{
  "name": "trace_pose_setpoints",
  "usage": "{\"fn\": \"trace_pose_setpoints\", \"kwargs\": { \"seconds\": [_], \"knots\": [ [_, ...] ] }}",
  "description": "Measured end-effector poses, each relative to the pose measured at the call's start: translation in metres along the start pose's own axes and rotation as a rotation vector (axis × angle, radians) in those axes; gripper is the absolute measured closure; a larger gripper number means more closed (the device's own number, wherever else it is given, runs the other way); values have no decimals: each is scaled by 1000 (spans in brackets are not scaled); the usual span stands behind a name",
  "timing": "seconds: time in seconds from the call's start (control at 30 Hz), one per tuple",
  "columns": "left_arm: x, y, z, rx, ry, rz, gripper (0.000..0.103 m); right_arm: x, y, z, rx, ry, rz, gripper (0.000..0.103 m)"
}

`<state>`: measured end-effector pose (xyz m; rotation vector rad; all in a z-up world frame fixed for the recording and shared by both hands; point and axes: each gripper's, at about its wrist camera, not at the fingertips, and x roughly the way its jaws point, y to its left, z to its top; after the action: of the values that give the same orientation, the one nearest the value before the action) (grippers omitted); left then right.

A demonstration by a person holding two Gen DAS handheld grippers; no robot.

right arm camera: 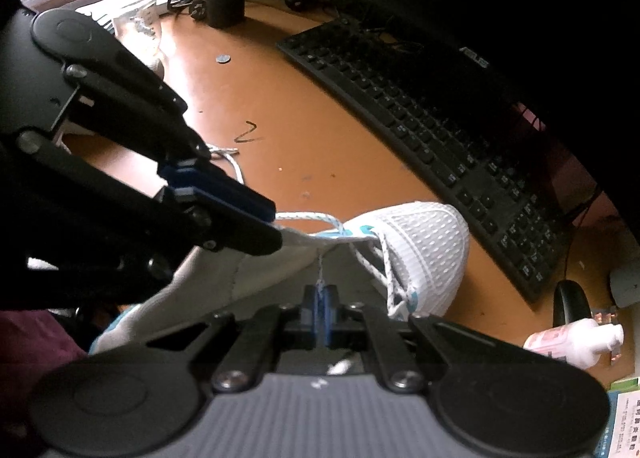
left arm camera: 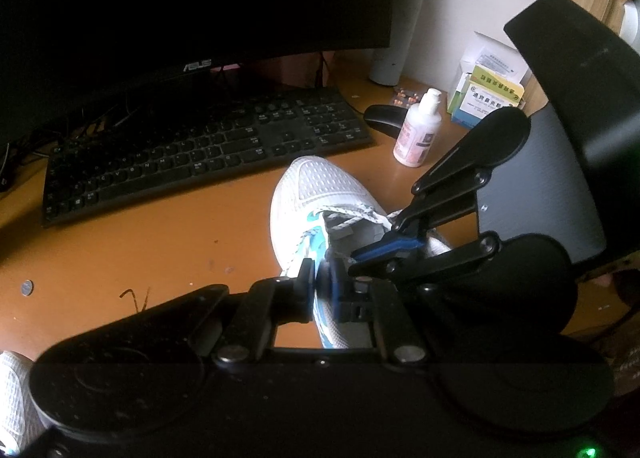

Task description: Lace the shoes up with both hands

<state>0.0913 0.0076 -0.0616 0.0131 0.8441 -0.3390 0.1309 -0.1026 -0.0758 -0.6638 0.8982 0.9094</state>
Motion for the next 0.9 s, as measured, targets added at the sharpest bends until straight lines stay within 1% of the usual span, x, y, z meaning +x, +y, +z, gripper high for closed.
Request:
{"fn": "trace_pose_setpoints", "kwargs": {
  "seconds": [0.27,0.5,0.7,0.9],
  "knots": [
    [0,1,0,0,2,-1,97,3,0,0,13,3,1,100],
    [1,-7,-1,-21,-1,16,97,1,0,0,23,-21,-2,100],
    [2,-6,-1,-22,1,18,97,-1,0,1,20,-38,-15,99],
    [2,-7,-1,-20,3,15,97,4,2,1,3,-18,-7,99]
  ]
}}
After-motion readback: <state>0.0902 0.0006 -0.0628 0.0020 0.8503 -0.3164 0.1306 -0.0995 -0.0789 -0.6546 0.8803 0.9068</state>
